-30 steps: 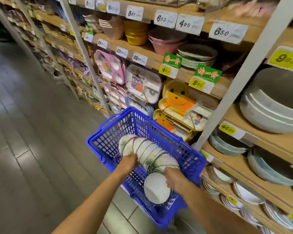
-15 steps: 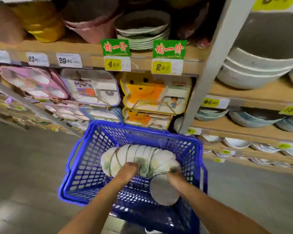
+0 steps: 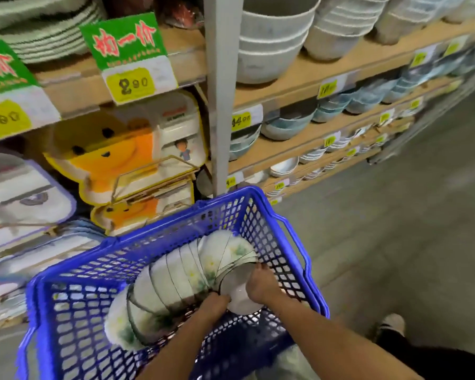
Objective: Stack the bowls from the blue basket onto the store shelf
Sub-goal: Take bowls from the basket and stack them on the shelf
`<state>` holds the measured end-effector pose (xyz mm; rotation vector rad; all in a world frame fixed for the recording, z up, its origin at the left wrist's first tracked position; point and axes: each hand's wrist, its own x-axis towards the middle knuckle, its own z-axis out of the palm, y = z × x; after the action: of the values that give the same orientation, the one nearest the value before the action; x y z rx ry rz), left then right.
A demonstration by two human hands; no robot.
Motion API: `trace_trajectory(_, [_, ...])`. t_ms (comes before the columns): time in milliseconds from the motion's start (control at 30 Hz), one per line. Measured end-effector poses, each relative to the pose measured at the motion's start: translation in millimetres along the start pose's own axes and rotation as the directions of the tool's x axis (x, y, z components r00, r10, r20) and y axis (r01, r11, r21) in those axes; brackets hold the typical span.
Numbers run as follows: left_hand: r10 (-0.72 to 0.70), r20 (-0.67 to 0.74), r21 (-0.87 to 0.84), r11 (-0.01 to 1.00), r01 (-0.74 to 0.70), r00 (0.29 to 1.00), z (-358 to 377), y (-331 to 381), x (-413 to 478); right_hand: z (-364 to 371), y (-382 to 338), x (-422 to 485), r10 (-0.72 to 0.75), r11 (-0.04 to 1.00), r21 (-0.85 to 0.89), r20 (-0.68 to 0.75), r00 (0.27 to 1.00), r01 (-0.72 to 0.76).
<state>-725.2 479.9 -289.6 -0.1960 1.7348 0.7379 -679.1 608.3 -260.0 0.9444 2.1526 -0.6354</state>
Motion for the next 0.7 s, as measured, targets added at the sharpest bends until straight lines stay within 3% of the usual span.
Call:
trace_trajectory(167, [-0.082, 0.032, -0.174, 0.981, 0.087, 0.996, 14, -12, 28, 5, 2, 11, 0.055, 0.998, -0.029, -0.033, 0.998, -0.056])
trace_trajectory(367, [-0.169, -0.011, -0.429, 0.891, 0.148, 0.986, 27, -19, 41, 9, -1, 16, 0.069, 0.979, -0.19, -0.035, 0.997, -0.075])
trace_trajectory(700, [-0.141, -0.068, -0.271, 0.955, 0.118, 0.988, 17, 3, 7, -13, 5, 6, 0.004, 1.0, -0.005, -0.013, 1.0, -0.004])
